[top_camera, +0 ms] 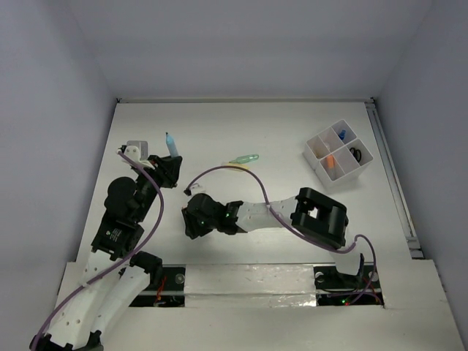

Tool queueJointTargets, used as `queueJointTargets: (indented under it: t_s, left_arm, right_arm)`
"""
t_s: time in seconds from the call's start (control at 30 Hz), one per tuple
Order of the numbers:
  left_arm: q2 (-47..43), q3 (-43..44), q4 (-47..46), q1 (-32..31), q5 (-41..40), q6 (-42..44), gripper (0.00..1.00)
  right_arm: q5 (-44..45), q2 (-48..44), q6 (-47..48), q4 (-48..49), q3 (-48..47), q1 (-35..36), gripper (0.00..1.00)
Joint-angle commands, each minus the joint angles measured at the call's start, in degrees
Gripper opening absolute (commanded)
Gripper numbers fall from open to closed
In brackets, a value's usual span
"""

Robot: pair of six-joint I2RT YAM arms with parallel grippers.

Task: Sort the stationery into containers
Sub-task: Close the pen cap on the pen.

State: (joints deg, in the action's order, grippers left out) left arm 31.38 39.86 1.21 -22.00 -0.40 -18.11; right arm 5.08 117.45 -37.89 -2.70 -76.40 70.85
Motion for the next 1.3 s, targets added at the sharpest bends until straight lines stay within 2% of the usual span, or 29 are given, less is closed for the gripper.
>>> queueJointTargets:
  t_s: [0.0,0.13,0.17,0.23,0.27,0.3,0.4,0.5,0.67,0.8,0.83,0.93,1.13,1.27]
  left_arm:
    - [0.44,0.13,-2.09,0.81,1.9,0.0,0.0]
    - [0.62,0.13,-2.18,0.82,2.07,-0.08,0.0]
    - [0.7,0.05,-2.18,0.82,2.25,-0.17,0.0]
    - [0.88,0.05,-2.18,0.82,2.34,-0.08,0.0]
    - [0.97,0.05,-2.18,0.82,2.42,-0.08,0.0]
    - [1.14,0.05,-2.27,0.82,2.51,-0.17,0.0]
    - [1.49,-0.04,-2.44,0.82,3.04,-0.44,0.0]
    - [1.93,-0.57,-4.37,0.82,6.98,-1.49,0.0]
    - [3.51,-1.18,-10.17,0.82,18.76,-3.6,0.0]
    - [5.8,-1.62,-14.82,0.82,28.15,-5.7,0.0]
    - [6.24,-1.97,-16.4,0.82,32.53,-6.75,0.0]
    - [8.16,-3.82,-25.44,0.82,40.1,-12.01,0.0]
    - [13.62,-6.19,-34.16,0.82,48.38,-18.88,0.0]
    - [15.56,-6.81,-37.86,0.82,50.67,-20.82,0.0]
  right_arm:
    - [3.27,2.0,0.62,-3.8,-1.82,-0.8,0.45]
    - [3.44,1.21,0.45,-3.72,-1.12,-0.8,0.28]
    - [3.7,1.12,0.71,-3.89,-1.12,-0.8,0.21]
    - [4.32,0.42,1.67,-4.59,-1.47,-1.32,0.13]
    - [4.41,-0.11,2.03,-4.94,-1.56,-1.33,0.04]
    - [4.32,-0.9,2.2,-4.86,-1.47,-1.33,0.0]
    - [3.01,-6.34,3.17,-0.92,1.07,-1.33,0.0]
    - [3.0,-14.68,4.31,3.91,5.02,-1.85,0.0]
    - [2.66,-28.13,5.63,6.39,11.7,-6.59,0.0]
    - [-1.02,-37.54,6.25,8.41,17.5,-13.97,0.0]
    - [-1.56,-40.51,6.68,8.85,18.82,-15.38,0.0]
    - [-4.29,-45.62,9.05,11.66,19.62,-19.6,0.0]
    - [-4.64,-50.3,10.73,14.91,16.29,-23.99,0.0]
    - [-9.56,-50.21,8.01,22.89,15.23,-25.15,0.0]
